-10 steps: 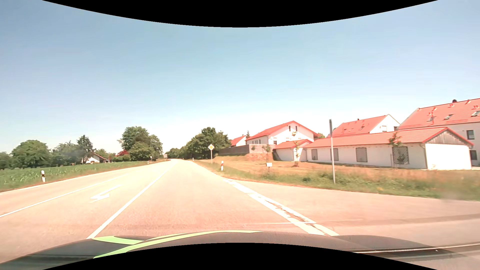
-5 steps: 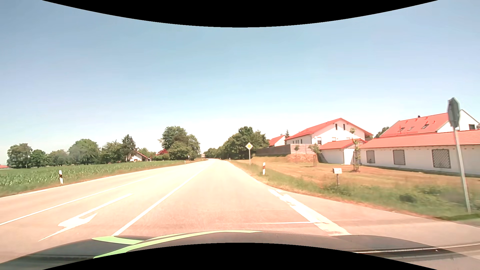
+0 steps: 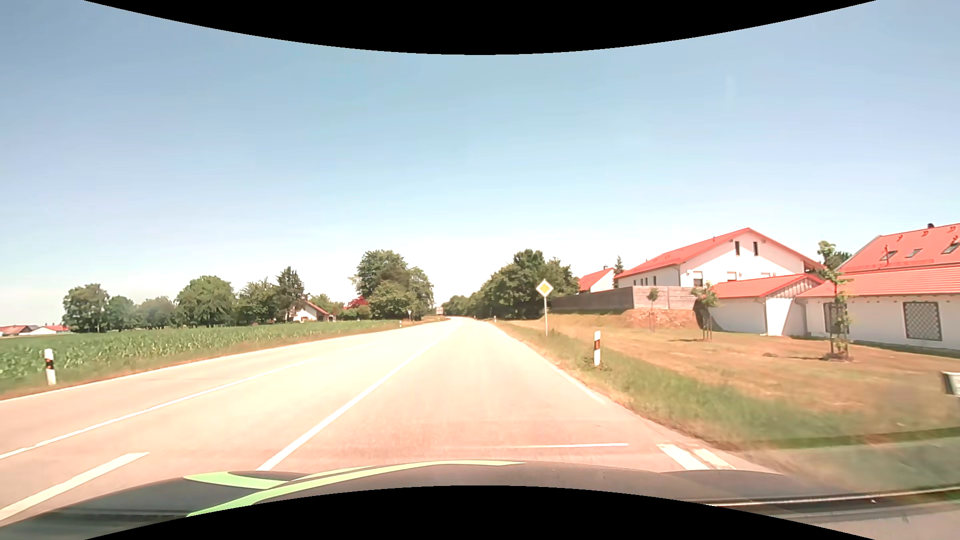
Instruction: Follow the waypoints while adhering to traffic rules and regulations
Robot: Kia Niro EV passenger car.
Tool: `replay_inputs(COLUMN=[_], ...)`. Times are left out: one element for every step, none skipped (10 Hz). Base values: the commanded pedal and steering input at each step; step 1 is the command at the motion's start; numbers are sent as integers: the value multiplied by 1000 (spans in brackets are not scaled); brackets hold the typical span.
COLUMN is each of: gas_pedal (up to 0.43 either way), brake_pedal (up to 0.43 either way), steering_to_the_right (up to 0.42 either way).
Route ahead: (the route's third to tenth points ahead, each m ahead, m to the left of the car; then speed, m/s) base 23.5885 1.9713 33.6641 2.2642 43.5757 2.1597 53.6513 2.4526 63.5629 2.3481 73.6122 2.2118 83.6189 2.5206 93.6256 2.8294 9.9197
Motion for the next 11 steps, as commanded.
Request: replay_inputs(gas_pedal=[370, 370, 370, 370, 370, 370, 370, 370, 370, 370, 370], brake_pedal=[0, 0, 0, 0, 0, 0, 0, 0, 0, 0, 0], steering_to_the_right=[-23, -22, -20, -16, -11, -6, -4, -4, -4, -4, -3])
